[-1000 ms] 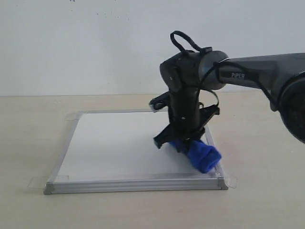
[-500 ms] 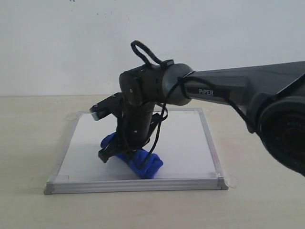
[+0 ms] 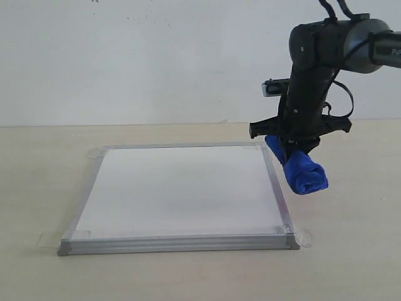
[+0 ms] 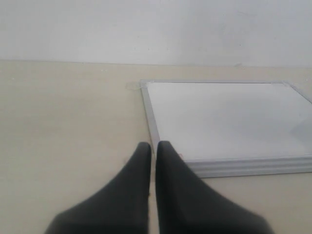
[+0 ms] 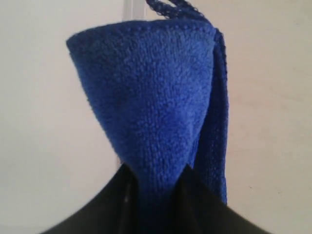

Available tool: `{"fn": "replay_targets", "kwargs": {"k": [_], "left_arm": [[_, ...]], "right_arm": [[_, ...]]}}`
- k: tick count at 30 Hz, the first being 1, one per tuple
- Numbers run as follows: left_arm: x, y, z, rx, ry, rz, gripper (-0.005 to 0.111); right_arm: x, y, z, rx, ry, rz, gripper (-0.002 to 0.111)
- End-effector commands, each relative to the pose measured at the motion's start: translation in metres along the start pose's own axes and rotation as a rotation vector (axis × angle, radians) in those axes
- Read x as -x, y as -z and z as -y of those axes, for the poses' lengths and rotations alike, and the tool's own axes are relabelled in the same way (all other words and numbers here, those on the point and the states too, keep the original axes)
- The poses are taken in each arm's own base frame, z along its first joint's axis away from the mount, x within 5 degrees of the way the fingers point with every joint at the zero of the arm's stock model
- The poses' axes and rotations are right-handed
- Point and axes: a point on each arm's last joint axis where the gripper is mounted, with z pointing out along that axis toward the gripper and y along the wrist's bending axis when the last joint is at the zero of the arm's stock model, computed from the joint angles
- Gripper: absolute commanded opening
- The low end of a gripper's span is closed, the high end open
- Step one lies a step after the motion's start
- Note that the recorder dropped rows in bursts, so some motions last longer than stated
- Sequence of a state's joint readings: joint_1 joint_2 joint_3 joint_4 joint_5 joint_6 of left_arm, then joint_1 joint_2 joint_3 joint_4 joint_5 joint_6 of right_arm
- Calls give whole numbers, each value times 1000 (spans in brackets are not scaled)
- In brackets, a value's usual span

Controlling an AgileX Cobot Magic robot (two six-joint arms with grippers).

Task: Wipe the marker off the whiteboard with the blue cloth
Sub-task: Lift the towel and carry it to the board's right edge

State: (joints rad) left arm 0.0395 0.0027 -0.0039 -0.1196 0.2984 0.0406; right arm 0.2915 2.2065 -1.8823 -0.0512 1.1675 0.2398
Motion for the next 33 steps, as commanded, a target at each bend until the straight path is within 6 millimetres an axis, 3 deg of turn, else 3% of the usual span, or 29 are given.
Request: {"fn": "replay_targets", "kwargs": {"k": [1,6,14,24,33], "left_arm": [[-1,0,0,2,-9,-3,4],[-1,0,0,2,-9,-3,4],[-1,0,0,2,-9,-3,4],[-1,0,0,2,-9,-3,4],[-1,0,0,2,-9,-3,4]], "right_arm": [[1,6,14,-4,-63,-12,0],[2,-7,24,35,-138,-57,0],[8,-12,21,58,-131,5,0],[6,-37,21,39,-100,-52,0],[4,-44,21,31,-99,-86,0]]}}
